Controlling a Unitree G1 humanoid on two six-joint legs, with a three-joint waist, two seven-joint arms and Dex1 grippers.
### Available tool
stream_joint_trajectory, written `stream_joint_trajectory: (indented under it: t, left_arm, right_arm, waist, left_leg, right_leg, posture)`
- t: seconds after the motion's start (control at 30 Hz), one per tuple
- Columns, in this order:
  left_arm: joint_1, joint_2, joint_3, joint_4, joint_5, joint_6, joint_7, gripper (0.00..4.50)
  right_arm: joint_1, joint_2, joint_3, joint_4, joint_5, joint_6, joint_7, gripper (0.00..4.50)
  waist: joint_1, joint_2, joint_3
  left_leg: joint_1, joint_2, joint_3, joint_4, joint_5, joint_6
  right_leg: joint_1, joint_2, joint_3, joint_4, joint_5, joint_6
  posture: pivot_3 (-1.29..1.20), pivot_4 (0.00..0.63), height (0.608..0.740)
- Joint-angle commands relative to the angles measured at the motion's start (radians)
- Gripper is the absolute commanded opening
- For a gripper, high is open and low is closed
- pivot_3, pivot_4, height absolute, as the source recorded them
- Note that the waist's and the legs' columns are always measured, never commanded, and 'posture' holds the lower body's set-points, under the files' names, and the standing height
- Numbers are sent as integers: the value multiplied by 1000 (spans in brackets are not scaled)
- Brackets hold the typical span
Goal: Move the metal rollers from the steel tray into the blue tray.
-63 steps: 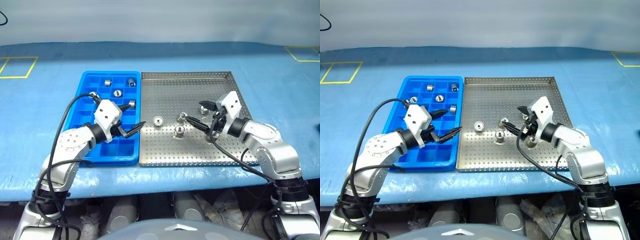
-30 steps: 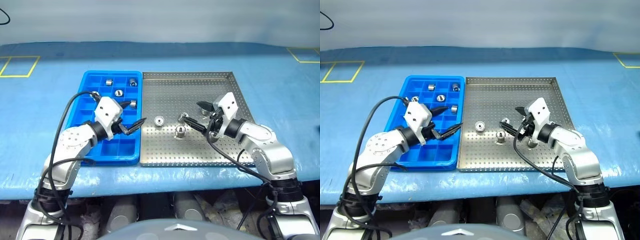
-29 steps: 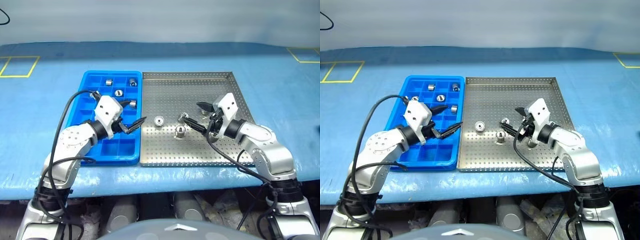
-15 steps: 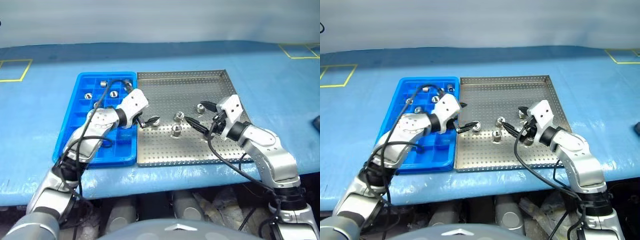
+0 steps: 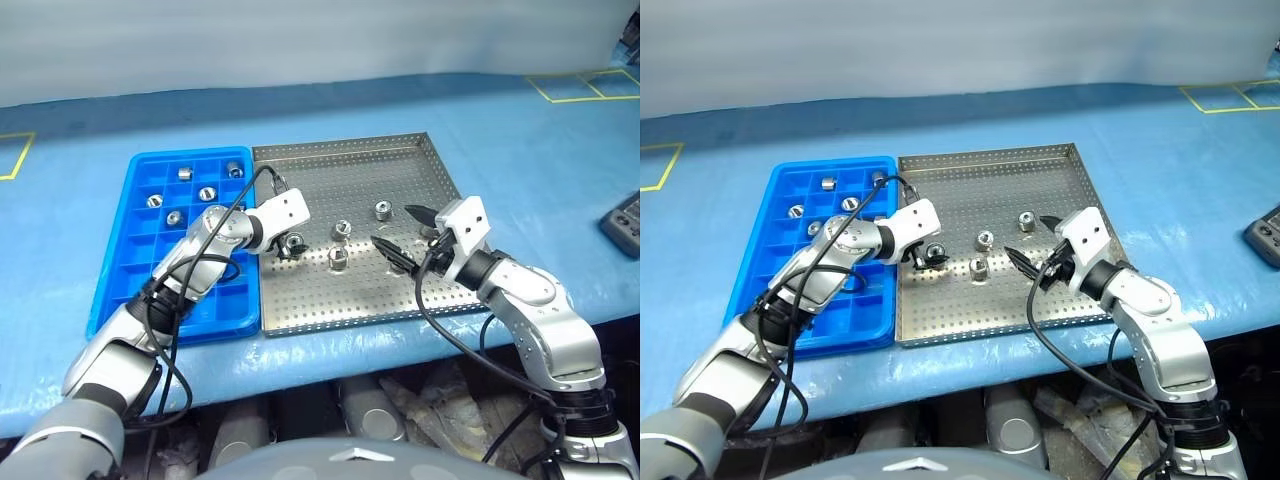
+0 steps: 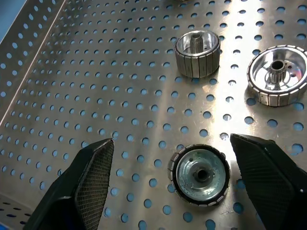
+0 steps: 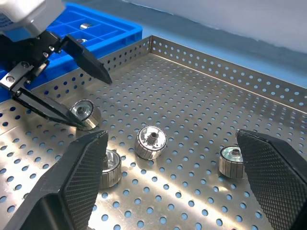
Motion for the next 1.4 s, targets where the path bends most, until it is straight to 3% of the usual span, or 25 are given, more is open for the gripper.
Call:
stream_joint_trajectory:
  t: [0.03,0.2,0.3,0.43,0.6,0.7,1.1,1.4]
  left_arm:
    - [-27,-13,-12,22,34,-5,-14,4223]
    - [-27,-14,-21,44,53,0,-35,4223]
    - [-25,-20,-17,58,61,3,-39,3608]
    - [-23,-25,-10,60,67,9,-42,2281]
    - [-18,-25,-3,58,69,10,-44,2281]
    - [-14,-23,7,51,67,11,-40,1708]
    - [39,-1,127,-126,-2,41,-42,1701]
    - [196,99,407,-475,-85,166,21,1701]
  right_arm:
    - [-8,5,-17,-33,2,-28,-4,4496]
    - [-7,8,-14,-30,-1,-36,-5,4496]
    - [-6,11,-14,-29,-2,-40,-5,4500]
    - [-7,13,-16,-27,-3,-45,-7,4500]
    - [-8,15,-16,-25,-4,-48,-11,4500]
    - [-11,16,-13,-22,-6,-49,-11,4500]
    - [-42,29,20,19,-4,-41,20,4500]
    - [-143,18,126,139,-28,-42,137,4500]
  waist:
    - [0,0,0]
    - [-2,0,0]
    - [-4,0,0]
    - [-13,0,0]
    - [-21,0,0]
    - [-24,0,0]
    - [-21,0,0]
    - [-8,1,0]
  left_leg:
    - [0,0,0,0,0,0]
    - [0,0,0,0,0,0]
    - [1,0,0,0,0,0]
    - [1,0,2,0,0,0]
    - [1,0,2,0,0,0]
    - [1,0,2,0,0,0]
    - [1,0,3,0,0,0]
    - [1,1,3,0,0,0]
  right_leg:
    - [0,0,0,0,0,0]
    - [0,0,0,0,0,0]
    - [0,0,1,0,0,0]
    - [0,0,2,1,1,1]
    - [0,0,3,1,1,2]
    - [0,0,3,1,1,2]
    - [-1,0,4,1,1,2]
    - [-2,0,5,1,4,-3]
  posture:
    - [-278,150,740]
    - [-276,150,740]
    - [-276,150,740]
    - [-277,150,740]
    - [-277,150,740]
    - [-277,150,740]
    - [-223,150,740]
    - [-150,150,740]
